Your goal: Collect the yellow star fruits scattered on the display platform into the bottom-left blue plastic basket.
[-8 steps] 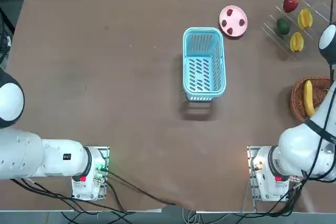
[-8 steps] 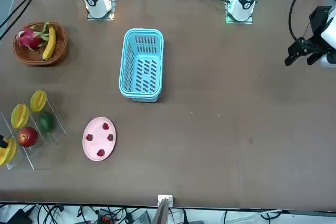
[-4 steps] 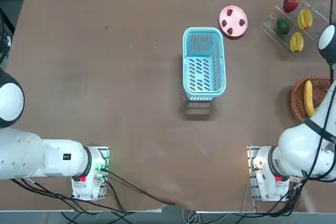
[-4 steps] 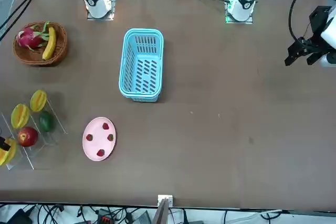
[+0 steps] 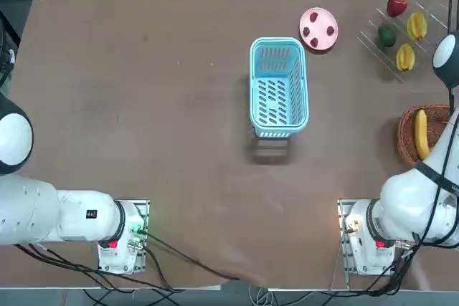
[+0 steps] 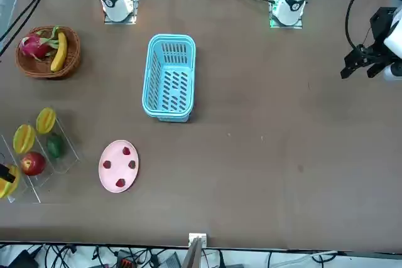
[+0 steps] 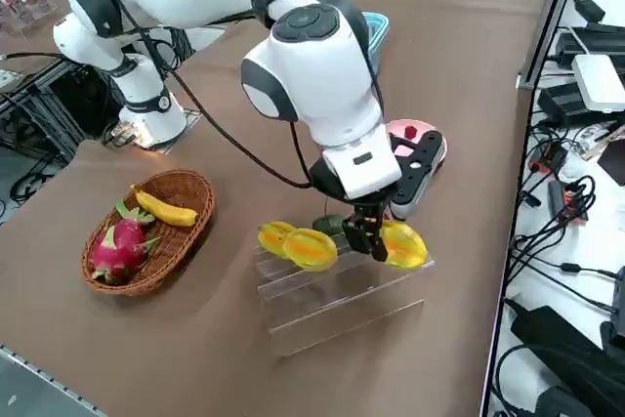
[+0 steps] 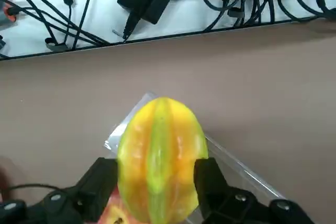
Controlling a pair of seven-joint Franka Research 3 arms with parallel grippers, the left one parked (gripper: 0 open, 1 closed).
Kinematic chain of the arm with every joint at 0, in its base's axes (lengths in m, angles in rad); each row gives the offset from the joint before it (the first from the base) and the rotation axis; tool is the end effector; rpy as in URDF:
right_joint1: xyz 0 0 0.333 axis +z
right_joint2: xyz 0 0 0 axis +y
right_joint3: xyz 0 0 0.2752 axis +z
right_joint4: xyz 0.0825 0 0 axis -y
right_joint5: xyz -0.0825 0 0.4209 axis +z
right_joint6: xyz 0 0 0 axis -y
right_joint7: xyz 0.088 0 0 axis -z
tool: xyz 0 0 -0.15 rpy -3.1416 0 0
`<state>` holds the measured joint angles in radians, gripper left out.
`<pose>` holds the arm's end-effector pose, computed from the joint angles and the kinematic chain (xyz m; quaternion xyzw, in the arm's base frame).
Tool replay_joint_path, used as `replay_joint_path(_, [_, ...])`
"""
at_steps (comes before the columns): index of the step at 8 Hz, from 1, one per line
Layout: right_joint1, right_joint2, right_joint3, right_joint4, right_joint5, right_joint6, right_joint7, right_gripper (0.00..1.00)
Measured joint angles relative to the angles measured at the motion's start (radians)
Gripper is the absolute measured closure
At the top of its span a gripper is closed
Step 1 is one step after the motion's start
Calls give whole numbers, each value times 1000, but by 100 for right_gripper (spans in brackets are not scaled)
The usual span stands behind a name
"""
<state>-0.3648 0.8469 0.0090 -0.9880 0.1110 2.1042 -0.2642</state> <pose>0.7651 -0.2768 0.3026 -0.9871 0.0688 -0.1442 0.0108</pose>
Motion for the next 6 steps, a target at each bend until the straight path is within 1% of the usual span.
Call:
replay_joint_path(1, [0,-1,0,10,0,0,2,37])
replay_joint_path(2, [0,0,0,13,0,-2,3,46])
replay_joint_path(4, [-1,-1,0,19,3,-4,5,69])
replay_joint_path(5, [-2,-2,0,21,3,-3,5,74])
replay_joint_path(6, [-2,-2,-1,22,3,-4,7,77])
